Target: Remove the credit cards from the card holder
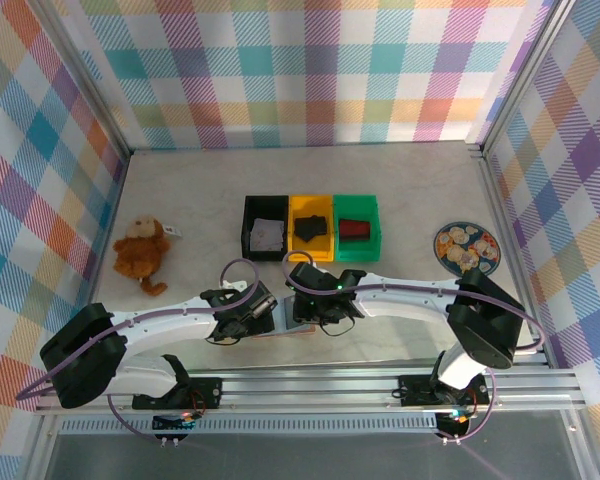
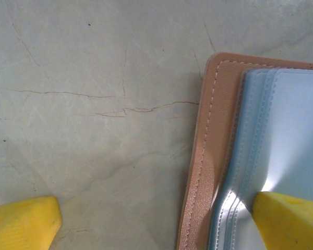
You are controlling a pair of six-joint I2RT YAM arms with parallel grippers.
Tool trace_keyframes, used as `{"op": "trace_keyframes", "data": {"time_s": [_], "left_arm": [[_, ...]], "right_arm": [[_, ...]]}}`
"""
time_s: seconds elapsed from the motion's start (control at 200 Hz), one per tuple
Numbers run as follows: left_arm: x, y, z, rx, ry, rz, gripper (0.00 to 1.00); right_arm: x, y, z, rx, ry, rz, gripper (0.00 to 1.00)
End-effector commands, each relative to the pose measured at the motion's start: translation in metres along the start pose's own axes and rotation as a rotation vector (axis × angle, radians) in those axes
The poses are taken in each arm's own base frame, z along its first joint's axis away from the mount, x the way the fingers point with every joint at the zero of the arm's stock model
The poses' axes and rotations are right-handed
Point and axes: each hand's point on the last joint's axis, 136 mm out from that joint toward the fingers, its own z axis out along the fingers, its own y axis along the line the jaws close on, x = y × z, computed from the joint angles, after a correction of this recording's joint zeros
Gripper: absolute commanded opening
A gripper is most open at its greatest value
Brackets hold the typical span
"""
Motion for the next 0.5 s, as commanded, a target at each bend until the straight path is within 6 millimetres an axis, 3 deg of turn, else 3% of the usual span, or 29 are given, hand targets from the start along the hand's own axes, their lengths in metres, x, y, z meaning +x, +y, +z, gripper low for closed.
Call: {"op": "trace_keyframes", "data": {"time_s": [0.0, 0.155, 0.495], "left_arm": [[0.03, -0.008, 0.027, 0.058, 0.112, 0.008, 0.96], [0.031, -0.008, 0.027, 0.058, 0.112, 0.009, 0.96], [0.031, -0.006, 0.027, 0.058, 0.111, 0.005, 0.96]], "right_arm": [[0.003, 0.006, 0.006, -0.033, 0.024, 0.017, 0.27], [0.005, 0.009, 0.012, -0.034, 0.044, 0.014, 0.26], [0.0, -0.011, 0.002, 0.038, -0.013, 0.02, 0.29]]}}
